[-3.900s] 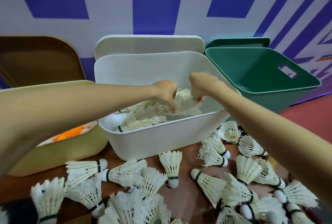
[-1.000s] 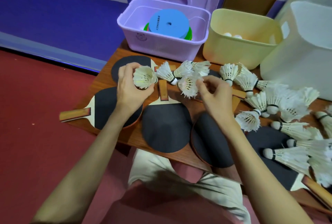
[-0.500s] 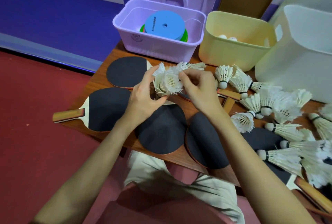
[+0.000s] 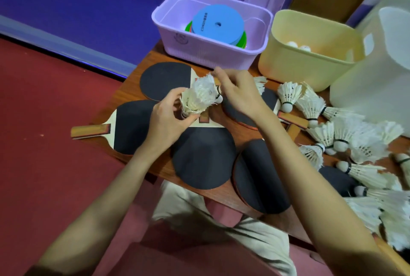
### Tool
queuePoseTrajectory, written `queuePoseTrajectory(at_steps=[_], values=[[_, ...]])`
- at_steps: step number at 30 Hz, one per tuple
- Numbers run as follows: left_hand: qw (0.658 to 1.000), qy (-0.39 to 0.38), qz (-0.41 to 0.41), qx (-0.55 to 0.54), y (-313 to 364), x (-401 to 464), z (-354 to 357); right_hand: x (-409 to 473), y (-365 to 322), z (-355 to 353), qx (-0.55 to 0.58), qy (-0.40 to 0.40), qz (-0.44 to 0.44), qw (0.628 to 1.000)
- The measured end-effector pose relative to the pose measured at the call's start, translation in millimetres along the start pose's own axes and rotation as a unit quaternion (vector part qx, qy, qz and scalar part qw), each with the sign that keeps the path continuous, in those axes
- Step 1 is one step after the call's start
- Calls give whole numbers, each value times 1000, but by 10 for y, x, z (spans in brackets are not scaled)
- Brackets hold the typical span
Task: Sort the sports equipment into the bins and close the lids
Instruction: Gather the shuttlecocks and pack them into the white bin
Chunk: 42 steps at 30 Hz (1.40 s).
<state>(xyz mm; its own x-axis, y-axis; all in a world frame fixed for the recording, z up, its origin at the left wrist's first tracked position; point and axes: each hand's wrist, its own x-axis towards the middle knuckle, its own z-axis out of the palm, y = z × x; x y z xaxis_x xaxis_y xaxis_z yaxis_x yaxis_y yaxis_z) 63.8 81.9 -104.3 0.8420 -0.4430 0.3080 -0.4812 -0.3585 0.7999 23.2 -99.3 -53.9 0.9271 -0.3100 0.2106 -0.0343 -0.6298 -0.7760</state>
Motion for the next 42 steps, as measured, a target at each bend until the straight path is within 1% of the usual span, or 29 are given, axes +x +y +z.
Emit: queuePoseTrajectory(at_steps=[2,3,4,6,8,10,12,14,16,17,19,21,23,26,31,34,39,42], values=[[1000,10,0,-2,-27,7,-6,178,125,14,-43,6,7,999],[1000,13,0,-5,-37,10,-9,262,187,28,-89,-12,1,996],[1000,15,0,-9,-40,11,-12,343,245,46,-137,-42,-11,990],[1000,17,0,-12,-47,13,-12,486,353,94,-228,-118,-32,966],[1000,17,-2,-12,-52,13,-11,552,374,149,-309,-160,-43,936],[1000,17,-4,-12,-52,16,-12,571,347,164,-348,-173,-61,919],[1000,17,-6,-10,-46,22,-16,558,295,131,-356,-162,-79,917],[1000,17,-10,-6,-43,24,-13,518,281,47,-351,-140,-92,921],[1000,19,-18,2,-41,25,0,435,296,-84,-312,-89,-93,941],[1000,20,-22,6,-40,26,10,375,297,-159,-273,-50,-90,956],[999,17,-26,9,-34,29,30,228,258,-314,-167,52,-85,981],[1000,10,-25,7,-17,32,52,72,161,-439,-51,142,-91,984],[1000,8,-28,7,4,35,73,-78,54,-503,37,176,-102,978],[999,2,-45,4,45,40,104,-240,-25,-492,61,158,-113,979],[1000,-15,-27,-2,131,86,153,-304,-9,-362,2,70,-127,989],[1000,-19,-18,-11,177,158,162,-269,-28,-328,-7,32,-125,992],[997,10,-48,-64,149,243,187,-130,-56,-379,-31,33,-127,991],[995,22,-67,-71,134,279,196,-56,43,-425,-18,92,-99,991]])
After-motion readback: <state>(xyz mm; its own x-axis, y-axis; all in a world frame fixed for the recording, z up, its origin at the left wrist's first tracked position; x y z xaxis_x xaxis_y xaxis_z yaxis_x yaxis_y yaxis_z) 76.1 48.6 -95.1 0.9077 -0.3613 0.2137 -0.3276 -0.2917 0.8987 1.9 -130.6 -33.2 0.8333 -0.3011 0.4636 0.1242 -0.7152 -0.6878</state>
